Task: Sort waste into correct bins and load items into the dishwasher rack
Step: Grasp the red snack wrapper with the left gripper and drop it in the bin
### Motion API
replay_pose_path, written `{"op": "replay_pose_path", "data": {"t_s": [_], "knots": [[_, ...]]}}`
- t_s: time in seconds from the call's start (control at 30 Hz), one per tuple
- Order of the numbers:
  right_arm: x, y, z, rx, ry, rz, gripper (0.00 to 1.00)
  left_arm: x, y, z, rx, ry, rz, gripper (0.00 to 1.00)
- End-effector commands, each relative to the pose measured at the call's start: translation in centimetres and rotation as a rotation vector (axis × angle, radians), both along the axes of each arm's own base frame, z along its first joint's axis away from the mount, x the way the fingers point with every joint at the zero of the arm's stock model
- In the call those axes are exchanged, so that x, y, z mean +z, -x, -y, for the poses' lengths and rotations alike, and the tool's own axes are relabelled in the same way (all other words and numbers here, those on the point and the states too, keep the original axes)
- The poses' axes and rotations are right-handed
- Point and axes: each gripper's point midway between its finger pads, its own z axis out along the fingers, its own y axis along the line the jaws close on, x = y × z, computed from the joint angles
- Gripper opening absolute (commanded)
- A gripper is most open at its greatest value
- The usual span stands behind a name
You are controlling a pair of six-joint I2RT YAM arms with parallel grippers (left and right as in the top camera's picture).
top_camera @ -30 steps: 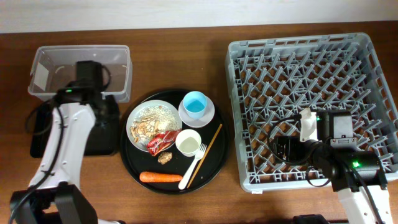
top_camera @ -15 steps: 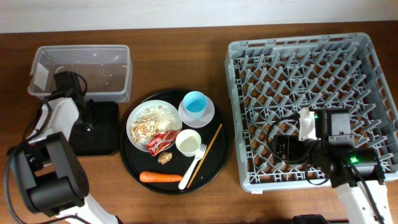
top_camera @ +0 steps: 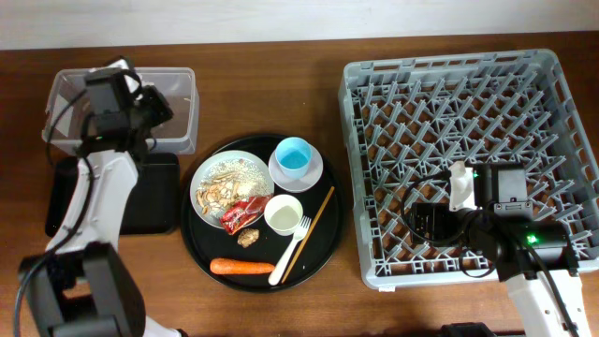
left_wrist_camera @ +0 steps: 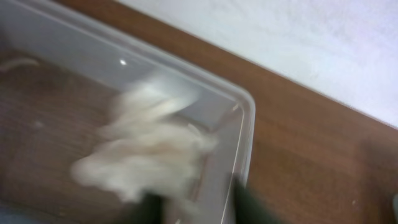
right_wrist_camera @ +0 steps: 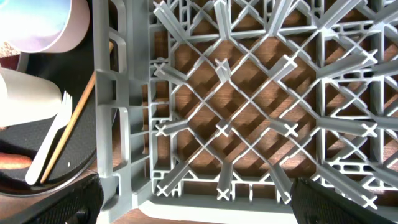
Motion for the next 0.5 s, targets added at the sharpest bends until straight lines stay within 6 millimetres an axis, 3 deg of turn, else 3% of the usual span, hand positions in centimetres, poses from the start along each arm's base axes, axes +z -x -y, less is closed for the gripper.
{"op": "replay_pose_path", "data": {"t_s": [0.0,0.17,0.2,0.27,0.3,0.47], "knots": [[0.7,-0.3,0.0,0.005,0.01,0.024,0.99,-1.4,-0.4,1.0,-0.029,0.019,-0.024,0.6],[0.7,-0.3,0.0,0.005,0.01,0.024,0.99,-1.8,0.0,1.5,-0.046,0.035,-0.047,0.62],[0.7,-0.3,0.0,0.005,0.01,0.024,0.99,-2.8,0.3,1.4,-0.039,0.035,-0.081,0.65],[0.7,-0.2,0.0,0.005,0.01,0.02,0.99,-7.5,1.4,1.8,-0.051,0.067,-0.215,0.65],[0.6,-0.2,0.0,0.005,0.01,0.017,0.99,-8.1,1.7,2.8,-0.089,0.109,-0.24,0.53],[0.6,0.0,0.0,0.005,0.01,0.009,0.99,-5.0,1.8,2.7,-0.088,0.097,-0.179,0.5]]}}
